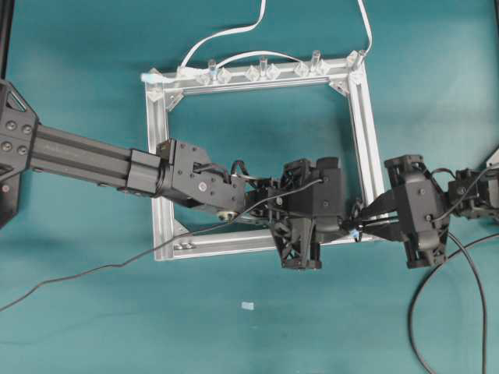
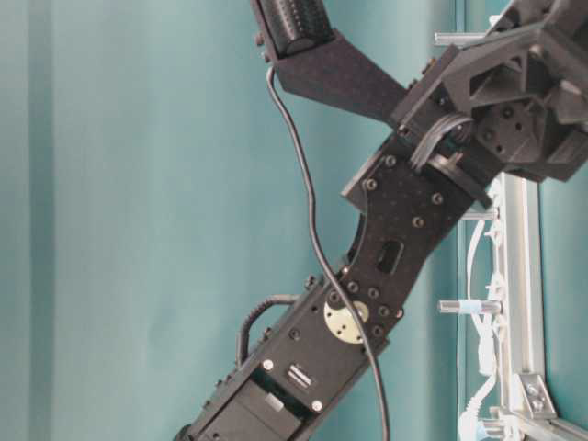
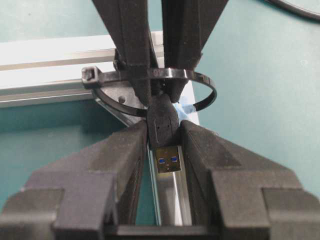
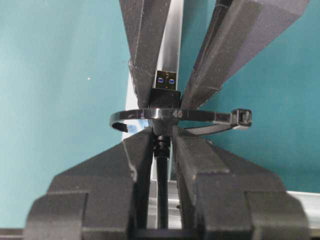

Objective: Insert the wire through the string loop located on the right side.
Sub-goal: 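Close the left gripper on the USB plug beyond the loop, then open the right gripper and pull the cable left with the left gripper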

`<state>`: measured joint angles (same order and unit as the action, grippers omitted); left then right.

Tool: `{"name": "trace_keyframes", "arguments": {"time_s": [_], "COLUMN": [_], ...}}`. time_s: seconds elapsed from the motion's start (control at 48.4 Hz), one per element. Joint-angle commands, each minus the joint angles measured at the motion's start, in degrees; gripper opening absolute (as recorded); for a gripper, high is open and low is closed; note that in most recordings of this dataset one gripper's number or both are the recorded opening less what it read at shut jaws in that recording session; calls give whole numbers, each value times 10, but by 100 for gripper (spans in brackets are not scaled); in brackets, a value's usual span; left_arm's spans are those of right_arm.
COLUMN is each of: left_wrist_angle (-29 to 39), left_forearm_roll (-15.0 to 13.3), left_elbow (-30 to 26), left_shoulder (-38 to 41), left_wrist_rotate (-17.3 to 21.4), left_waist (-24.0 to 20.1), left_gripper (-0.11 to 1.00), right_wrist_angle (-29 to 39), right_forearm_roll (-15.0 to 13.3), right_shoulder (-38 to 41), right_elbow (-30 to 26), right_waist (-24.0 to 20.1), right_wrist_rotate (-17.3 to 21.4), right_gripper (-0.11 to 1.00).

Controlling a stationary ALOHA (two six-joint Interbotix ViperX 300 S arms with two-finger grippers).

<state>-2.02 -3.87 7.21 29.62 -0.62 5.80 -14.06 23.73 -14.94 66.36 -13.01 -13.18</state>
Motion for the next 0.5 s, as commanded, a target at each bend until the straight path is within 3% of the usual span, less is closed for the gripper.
{"name": "trace_keyframes", "arguments": {"time_s": [0.0, 0.31, 0.476], "left_wrist_angle": [3, 4, 4], "left_forearm_roll": [2, 1, 2], "left_elbow": [-5, -5, -4], "left_shoulder": [-25, -25, -25], "left_wrist_rotate": [0, 0, 0], "left_waist": [5, 6, 5], "left_gripper": [24, 24, 24], "right_wrist_angle": [-4, -5, 2], "right_forearm_roll": [-1, -1, -1], "right_shoulder": [-8, -8, -9], "right_elbow": [-2, -1, 2], "right_waist": [4, 4, 3], "right_wrist_rotate": [-1, 2, 2], "right_gripper": [17, 18, 64]}}
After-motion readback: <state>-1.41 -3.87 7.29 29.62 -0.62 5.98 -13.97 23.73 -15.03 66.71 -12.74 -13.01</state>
